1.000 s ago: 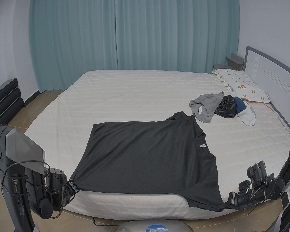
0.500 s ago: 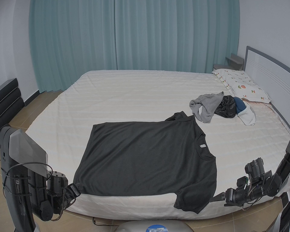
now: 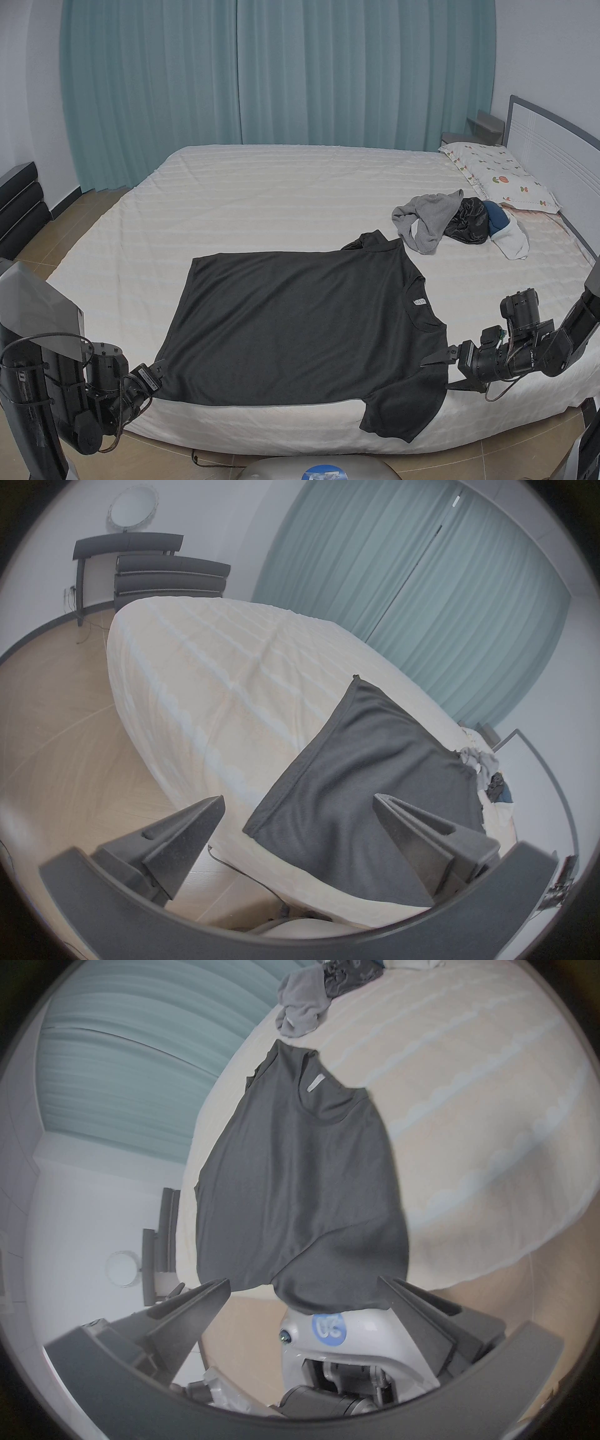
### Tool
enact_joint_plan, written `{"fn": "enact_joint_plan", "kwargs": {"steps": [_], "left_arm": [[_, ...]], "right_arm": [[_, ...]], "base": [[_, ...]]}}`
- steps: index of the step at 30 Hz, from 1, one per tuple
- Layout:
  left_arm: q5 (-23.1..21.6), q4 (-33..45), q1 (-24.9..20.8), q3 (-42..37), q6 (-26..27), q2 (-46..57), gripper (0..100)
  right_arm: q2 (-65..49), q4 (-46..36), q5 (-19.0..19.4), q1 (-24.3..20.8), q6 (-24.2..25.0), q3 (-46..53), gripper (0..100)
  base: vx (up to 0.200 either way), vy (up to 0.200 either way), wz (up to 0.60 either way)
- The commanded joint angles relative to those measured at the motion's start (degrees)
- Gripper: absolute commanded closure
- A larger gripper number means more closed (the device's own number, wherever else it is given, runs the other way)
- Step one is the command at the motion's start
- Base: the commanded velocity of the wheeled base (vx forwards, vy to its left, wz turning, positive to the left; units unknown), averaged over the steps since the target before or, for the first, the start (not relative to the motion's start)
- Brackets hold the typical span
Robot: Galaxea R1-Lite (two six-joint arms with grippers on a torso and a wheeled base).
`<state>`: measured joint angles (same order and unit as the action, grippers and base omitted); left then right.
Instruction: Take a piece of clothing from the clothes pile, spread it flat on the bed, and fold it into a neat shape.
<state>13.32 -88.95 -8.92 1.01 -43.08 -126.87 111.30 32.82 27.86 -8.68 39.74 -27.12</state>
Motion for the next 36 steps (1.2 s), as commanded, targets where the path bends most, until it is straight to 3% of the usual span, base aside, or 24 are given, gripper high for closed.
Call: {"fn": "enact_joint_plan", "kwargs": {"steps": [1, 9, 13, 18, 30, 36], "left_arm": [[-1.55, -1.05, 1.45, -0.57, -1.04, 2.59, 0], [-4.71, -1.05, 4.00, -0.31, -1.13, 2.33, 0], [-4.54, -1.05, 4.00, 0.13, -1.48, 1.97, 0], [-4.80, -1.05, 4.00, 0.92, -7.02, 2.50, 0], [-5.06, -1.05, 2.51, 3.21, -7.19, 3.03, 0], [-5.15, -1.05, 1.54, 8.48, -7.19, 3.73, 0]], "right_arm": [[-0.21, 0.14, 1.76, 2.09, 0.16, 0.67, 0], [0.23, 2.25, 1.85, 5.08, 1.04, 0.67, 0], [0.32, 3.83, 1.85, 5.08, 3.33, 0.93, 0], [0.50, 6.21, 1.76, 5.08, 5.70, 1.11, 0], [-0.29, 6.47, 1.76, 4.90, 6.23, 1.02, 0], [-0.29, 6.47, 1.76, 4.90, 6.23, 1.02, 0]], "base": [[0.000, 0.200, 0.00], [0.000, 0.200, 0.00], [0.000, 0.000, 0.00], [0.000, 0.000, 0.00], [0.200, 0.000, 0.00], [0.000, 0.000, 0.00]]}}
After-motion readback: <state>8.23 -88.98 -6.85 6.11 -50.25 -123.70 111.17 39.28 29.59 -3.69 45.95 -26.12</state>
